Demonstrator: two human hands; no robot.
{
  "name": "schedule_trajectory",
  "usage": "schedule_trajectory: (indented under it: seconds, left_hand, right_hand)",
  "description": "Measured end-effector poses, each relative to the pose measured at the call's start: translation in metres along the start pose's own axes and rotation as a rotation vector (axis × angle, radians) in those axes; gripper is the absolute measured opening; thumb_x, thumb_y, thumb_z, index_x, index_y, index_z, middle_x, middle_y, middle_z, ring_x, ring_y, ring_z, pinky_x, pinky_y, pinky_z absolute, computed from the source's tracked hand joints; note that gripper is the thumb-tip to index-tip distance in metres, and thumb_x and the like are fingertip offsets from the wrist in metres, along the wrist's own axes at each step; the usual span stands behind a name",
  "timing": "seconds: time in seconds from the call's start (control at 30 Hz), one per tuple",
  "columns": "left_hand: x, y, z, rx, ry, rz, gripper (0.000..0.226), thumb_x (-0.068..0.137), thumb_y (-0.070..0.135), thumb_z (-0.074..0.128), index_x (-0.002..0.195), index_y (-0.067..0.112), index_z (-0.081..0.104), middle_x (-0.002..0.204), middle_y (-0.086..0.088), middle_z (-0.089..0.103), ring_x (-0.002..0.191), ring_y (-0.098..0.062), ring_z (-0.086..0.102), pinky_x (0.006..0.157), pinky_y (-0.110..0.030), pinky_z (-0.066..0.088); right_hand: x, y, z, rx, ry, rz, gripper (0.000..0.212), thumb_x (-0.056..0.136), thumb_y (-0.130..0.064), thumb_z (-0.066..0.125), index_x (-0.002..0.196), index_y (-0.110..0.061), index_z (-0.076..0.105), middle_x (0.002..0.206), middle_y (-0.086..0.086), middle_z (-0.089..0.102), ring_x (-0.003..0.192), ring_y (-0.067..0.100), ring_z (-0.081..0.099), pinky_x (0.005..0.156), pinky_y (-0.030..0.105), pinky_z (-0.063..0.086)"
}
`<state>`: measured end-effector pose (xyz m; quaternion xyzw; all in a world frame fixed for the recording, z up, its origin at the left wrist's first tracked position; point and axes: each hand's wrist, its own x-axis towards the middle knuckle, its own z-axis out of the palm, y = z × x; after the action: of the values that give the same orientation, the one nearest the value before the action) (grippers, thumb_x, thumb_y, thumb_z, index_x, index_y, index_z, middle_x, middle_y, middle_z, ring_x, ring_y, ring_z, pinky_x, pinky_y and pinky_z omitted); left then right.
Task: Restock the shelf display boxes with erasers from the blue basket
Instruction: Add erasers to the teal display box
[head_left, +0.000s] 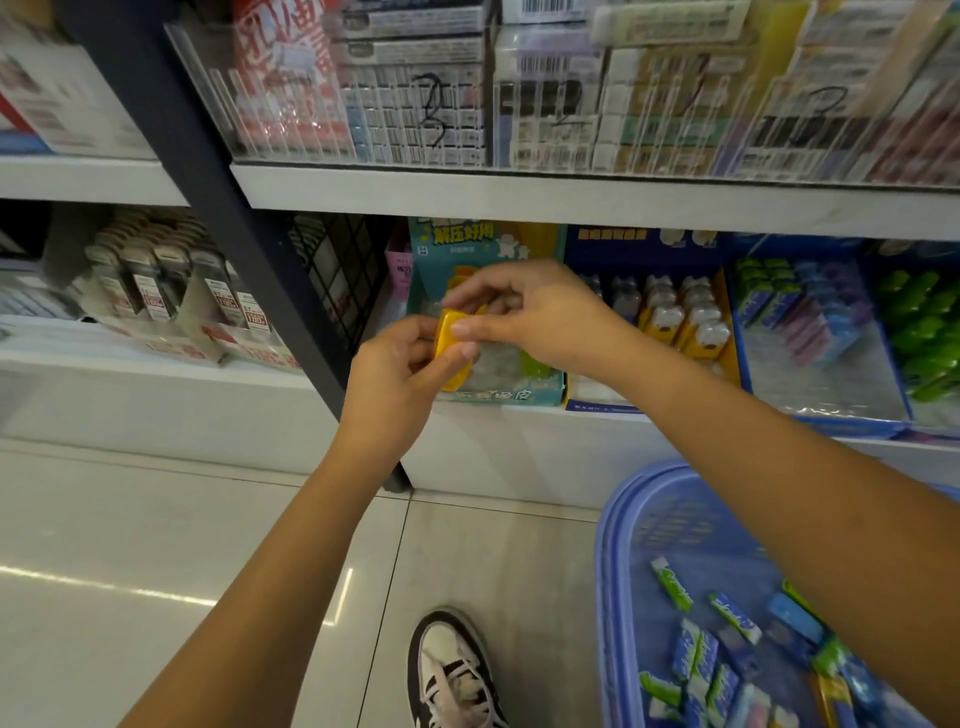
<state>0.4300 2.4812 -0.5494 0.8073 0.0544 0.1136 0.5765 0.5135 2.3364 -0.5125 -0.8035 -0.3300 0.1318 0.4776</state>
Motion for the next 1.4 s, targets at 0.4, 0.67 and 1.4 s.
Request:
schedule_trajectory:
  seconds: [0.4,0.67,1.4]
  left_hand:
    - [-0.020,-0.021,0.018,0.798,-0.006,0.218,0.031,0.098,0.023,0.046,0.113,0.005,0.067,0.123,-0.006,0.065,0.113,-0.022,0.059,0.094,-0.028,0.045]
    - [-0.018,-0.022,0.018,0.784,0.002,0.227,0.023,0.096,0.019,0.051,0.104,0.007,0.069,0.110,-0.008,0.070,0.100,-0.026,0.063,0.082,-0.032,0.050]
    - [-0.020,0.012,0.009,0.879,-0.179,0.065,0.035,0.097,0.028,0.048,0.128,0.017,0.058,0.124,-0.004,0.065,0.110,-0.025,0.061,0.091,-0.033,0.048]
  right_hand:
    - [0.021,0.016,0.006,-0.318,0.134,0.084,0.028,0.076,-0.020,0.077,0.102,-0.013,0.070,0.087,-0.004,0.063,0.076,0.007,0.055,0.075,0.019,0.048]
    - [0.025,0.003,0.009,-0.666,0.006,0.028,0.031,0.089,-0.028,0.062,0.116,-0.012,0.067,0.123,0.012,0.058,0.112,0.027,0.054,0.094,0.032,0.043]
    - [0.006,-0.010,0.019,-0.810,-0.009,0.109,0.033,0.097,-0.008,0.043,0.128,0.000,0.050,0.130,0.019,0.053,0.118,0.034,0.053,0.096,0.036,0.045]
